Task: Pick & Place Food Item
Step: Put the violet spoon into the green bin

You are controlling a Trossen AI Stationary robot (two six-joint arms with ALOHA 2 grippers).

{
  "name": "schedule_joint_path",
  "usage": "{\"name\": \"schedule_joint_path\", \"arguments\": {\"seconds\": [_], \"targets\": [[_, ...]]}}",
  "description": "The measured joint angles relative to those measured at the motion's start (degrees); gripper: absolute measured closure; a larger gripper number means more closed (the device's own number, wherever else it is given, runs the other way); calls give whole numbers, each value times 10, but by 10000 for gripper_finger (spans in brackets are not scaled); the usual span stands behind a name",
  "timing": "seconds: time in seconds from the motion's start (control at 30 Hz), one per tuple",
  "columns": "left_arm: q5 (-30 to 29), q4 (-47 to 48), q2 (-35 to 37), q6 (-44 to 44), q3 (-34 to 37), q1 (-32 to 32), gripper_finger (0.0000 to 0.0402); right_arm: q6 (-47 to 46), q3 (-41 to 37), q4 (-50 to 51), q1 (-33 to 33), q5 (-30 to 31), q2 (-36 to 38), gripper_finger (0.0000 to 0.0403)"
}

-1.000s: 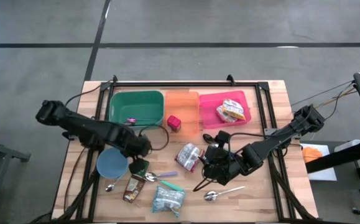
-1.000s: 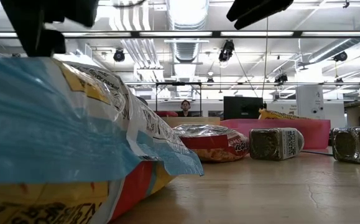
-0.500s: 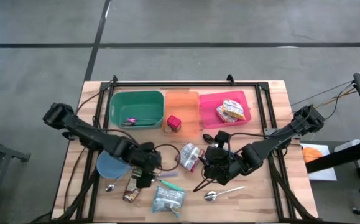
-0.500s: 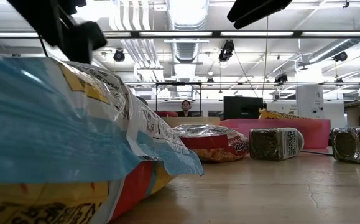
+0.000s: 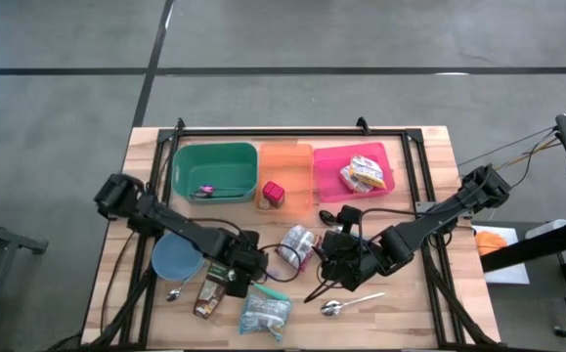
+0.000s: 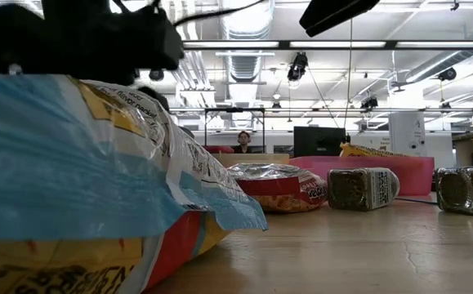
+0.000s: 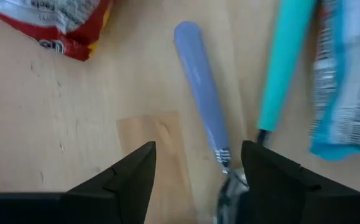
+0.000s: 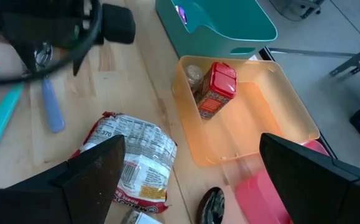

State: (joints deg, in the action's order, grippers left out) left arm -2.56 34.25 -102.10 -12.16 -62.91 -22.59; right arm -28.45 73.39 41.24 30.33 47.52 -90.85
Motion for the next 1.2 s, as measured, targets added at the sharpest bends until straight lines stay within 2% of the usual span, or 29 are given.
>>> {"name": "schedule_joint_path", "arguments": {"seconds": [0.87,1.0,1.2], "targets": [[-27,-43,-59,27,3,5,171,-1,-1,0,0,-1,0,35],[-26,-45,-61,30,3,4,210,0,-1,0,0,-1,0,35],[-21,-48,-63,18,3,5,319,-1,-1,-1,0,-1,0,35]]}}
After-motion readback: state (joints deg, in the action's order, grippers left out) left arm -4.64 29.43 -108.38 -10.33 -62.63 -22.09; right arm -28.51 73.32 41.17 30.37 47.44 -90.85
